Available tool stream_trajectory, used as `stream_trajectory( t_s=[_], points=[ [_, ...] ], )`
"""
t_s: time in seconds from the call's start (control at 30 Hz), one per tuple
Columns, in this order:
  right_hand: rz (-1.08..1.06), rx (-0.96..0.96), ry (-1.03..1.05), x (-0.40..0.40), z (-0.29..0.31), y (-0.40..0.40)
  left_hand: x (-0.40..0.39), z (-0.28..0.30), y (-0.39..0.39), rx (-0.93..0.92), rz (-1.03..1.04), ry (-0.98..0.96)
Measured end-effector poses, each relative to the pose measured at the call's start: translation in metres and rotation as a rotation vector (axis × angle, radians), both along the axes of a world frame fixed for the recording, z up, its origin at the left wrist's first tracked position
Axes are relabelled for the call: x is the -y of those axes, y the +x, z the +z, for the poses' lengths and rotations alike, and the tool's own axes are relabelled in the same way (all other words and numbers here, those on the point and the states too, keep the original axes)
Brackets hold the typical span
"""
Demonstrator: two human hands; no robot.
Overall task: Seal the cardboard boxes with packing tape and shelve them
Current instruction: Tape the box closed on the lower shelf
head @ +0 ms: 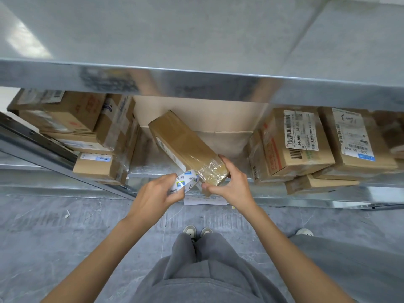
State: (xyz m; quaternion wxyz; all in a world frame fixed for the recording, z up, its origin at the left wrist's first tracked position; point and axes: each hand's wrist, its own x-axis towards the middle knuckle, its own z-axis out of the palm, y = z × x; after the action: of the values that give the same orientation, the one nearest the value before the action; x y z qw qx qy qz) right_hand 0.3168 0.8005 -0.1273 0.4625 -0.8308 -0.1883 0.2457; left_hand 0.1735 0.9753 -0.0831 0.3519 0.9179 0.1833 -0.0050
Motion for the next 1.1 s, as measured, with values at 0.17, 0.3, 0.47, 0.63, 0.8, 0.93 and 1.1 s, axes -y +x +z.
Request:
stream_trajectory(
  t_s=[0.17,0.3,0.47,0.63,0.8,0.93,1.1],
  points=[
    [-0.009,-0.01,-0.012,0.0,0.0,0.002,0.005,-0.01,0.0,0.021,0.021,0.004],
    [0.007,-0.016,-0.033,0.001,0.0,0.003,0.002,-0.023,-0.007,0.046,0.045,-0.057],
    [0.017,-0.002,-0.068,0.0,0.001,0.001,-0.002,-0.039,-0.01,0.021,0.066,-0.152],
    [0.219,0.353,-0.285,0.001,0.009,-0.003,0.005,-0.042,-0.007,0.048,0.089,-0.245],
    [0.357,0.719,-0.464,-0.001,0.001,-0.006,0.007,-0.047,-0.007,0.021,0.08,-0.275],
    [0.41,0.906,-0.404,-0.002,-0.008,-0.007,0.009,-0.047,-0.005,0.022,0.053,-0.304],
    [0.442,1.226,-0.37,-0.002,-0.019,-0.008,0.014,-0.047,-0.005,0.028,0.052,-0.277]
  ],
)
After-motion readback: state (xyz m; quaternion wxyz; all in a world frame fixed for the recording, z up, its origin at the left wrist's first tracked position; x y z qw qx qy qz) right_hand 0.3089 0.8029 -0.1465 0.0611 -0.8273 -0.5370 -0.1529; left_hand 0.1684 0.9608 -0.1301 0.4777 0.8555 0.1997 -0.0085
